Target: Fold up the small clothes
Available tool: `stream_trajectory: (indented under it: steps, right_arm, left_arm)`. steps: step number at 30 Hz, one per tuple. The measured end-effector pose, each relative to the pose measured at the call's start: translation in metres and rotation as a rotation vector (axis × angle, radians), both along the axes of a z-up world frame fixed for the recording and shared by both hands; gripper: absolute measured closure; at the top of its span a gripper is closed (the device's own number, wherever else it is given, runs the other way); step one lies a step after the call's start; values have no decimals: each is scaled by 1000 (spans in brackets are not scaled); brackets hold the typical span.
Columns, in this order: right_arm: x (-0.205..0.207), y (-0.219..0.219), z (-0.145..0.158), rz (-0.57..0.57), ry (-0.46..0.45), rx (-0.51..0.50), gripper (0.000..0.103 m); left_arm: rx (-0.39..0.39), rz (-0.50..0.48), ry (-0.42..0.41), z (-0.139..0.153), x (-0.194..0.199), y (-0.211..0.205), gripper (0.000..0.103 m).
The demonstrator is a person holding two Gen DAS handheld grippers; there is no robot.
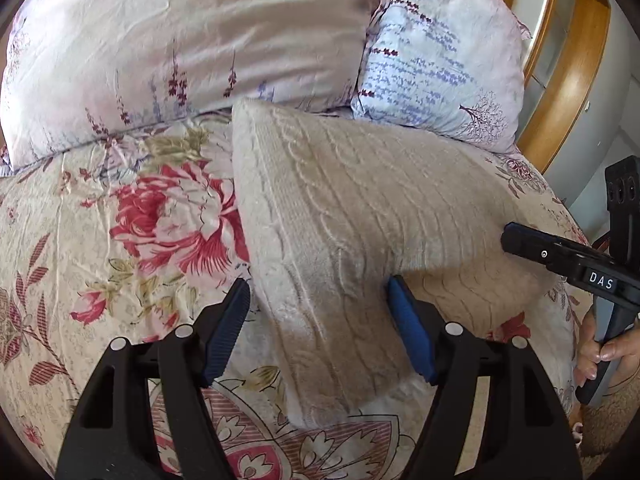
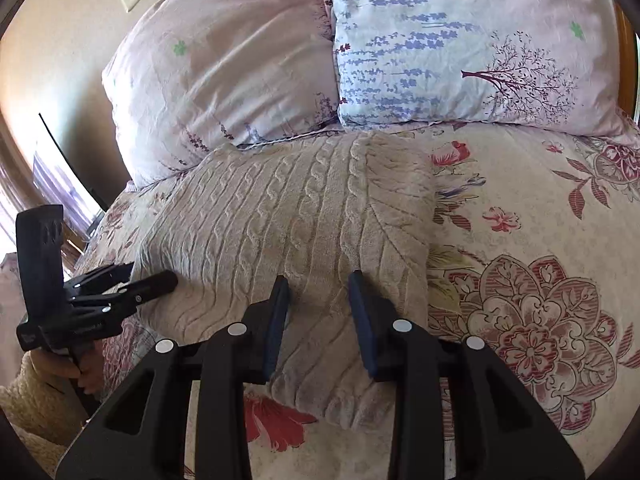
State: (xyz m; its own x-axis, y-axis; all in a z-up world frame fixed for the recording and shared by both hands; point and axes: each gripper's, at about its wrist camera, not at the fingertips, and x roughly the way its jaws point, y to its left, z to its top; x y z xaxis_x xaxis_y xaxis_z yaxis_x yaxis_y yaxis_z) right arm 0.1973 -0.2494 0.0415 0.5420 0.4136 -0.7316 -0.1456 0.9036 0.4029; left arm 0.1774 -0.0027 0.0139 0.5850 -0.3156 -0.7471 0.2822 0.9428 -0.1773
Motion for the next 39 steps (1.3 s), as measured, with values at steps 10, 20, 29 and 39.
stream_trajectory:
  steps: [10,20,29,39]
  right_arm:
    - [-41,-7,37,-122,-181,-43,6]
    - [-69,5,25,-211,-89,-222,1]
    - [-68,20,4,-195,33,-191,1]
    - [-65,43,-4,-157,41,-323,1]
  left_arm:
    - [-39,27,-67,12,-35,19,17]
    - [-12,96,-12,-1,-61,14,2]
    - [130,126,-11,-9,-65,0,2]
    - [219,128,9,-14,-62,-8,2]
